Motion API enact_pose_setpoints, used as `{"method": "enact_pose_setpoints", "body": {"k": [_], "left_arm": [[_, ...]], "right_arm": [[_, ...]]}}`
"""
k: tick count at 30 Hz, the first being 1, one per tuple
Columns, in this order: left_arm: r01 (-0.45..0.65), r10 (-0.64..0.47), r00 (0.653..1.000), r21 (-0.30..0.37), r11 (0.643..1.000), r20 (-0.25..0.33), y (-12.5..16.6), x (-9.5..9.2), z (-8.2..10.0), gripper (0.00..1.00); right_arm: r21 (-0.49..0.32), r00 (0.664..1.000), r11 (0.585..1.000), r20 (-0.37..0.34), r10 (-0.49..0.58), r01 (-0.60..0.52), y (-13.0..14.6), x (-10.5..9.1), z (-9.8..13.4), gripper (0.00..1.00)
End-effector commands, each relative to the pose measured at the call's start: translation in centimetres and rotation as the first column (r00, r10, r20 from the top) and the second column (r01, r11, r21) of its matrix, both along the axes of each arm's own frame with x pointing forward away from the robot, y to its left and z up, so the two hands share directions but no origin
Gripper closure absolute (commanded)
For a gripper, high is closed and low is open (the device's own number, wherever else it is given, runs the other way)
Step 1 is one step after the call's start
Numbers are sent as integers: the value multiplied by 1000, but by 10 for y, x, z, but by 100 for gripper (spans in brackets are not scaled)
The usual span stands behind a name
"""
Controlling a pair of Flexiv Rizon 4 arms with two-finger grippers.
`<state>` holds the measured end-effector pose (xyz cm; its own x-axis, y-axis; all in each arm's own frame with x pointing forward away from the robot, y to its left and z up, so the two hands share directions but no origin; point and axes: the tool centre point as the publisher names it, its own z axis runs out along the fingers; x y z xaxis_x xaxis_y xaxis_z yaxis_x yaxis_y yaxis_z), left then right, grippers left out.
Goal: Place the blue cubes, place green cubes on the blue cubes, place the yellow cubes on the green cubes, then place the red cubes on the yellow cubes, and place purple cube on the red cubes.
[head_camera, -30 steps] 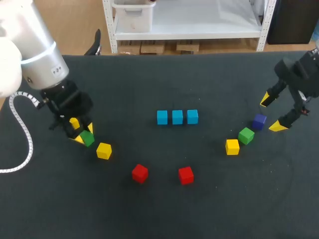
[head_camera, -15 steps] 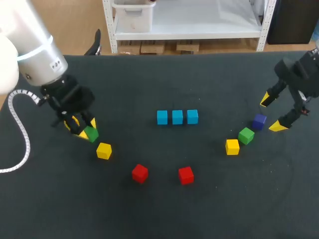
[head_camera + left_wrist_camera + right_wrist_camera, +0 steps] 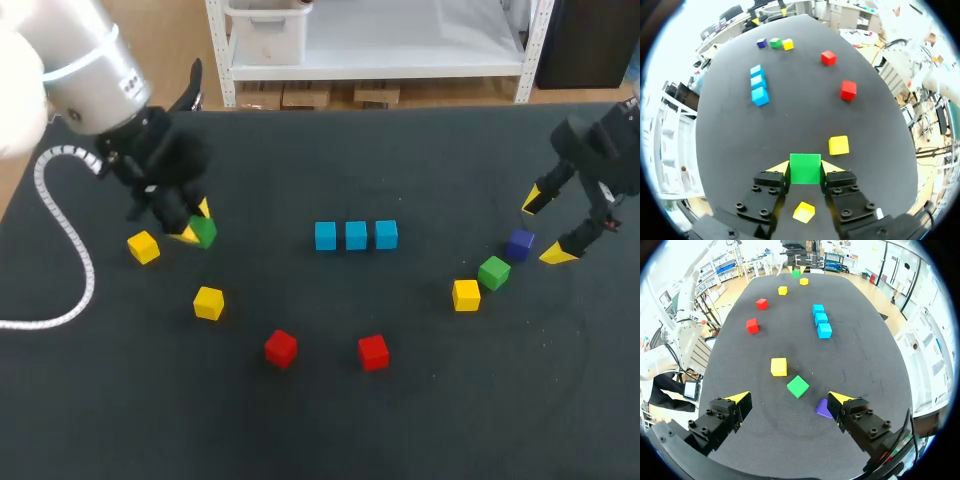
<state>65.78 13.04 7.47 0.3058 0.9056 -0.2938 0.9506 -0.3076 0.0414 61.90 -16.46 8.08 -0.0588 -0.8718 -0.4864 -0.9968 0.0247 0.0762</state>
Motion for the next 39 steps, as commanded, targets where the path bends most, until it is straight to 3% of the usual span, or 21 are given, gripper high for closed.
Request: {"method": "enact_pose_setpoints", "body": {"k": [1, 4, 6, 13, 16, 24, 39], "left_arm": [[-38, 38, 999, 26, 999, 1, -17, 11, 9, 100], [-74, 74, 997, 28, 997, -9, -31, 17, 11, 100], [-89, 89, 996, -10, 996, -8, -42, 20, 11, 100], [-152, 152, 988, -9, 988, -33, -80, 30, 6, 100], [-163, 163, 986, 7, 987, -29, -94, 34, 4, 100], [-145, 143, 989, -36, 989, -42, -128, 43, -2, 100], [-197, 196, 980, -20, 980, -33, -166, 49, -16, 100]], "right_arm": [[2, 1000, 1000, 1, 1, -1, 0, 0, 0, 0], [2, 1000, 1000, 1, 1, -1, 0, 0, 0, 0], [2, 1000, 1000, 1, 1, -1, 0, 0, 0, 0], [2, 1000, 1000, 1, 1, -1, 0, 0, 0, 0], [2, 1000, 1000, 1, 1, -1, 0, 0, 0, 0], [2, 1000, 1000, 1, 1, -1, 0, 0, 0, 0], [2, 1000, 1000, 1, 1, -1, 0, 0, 0, 0]]}}
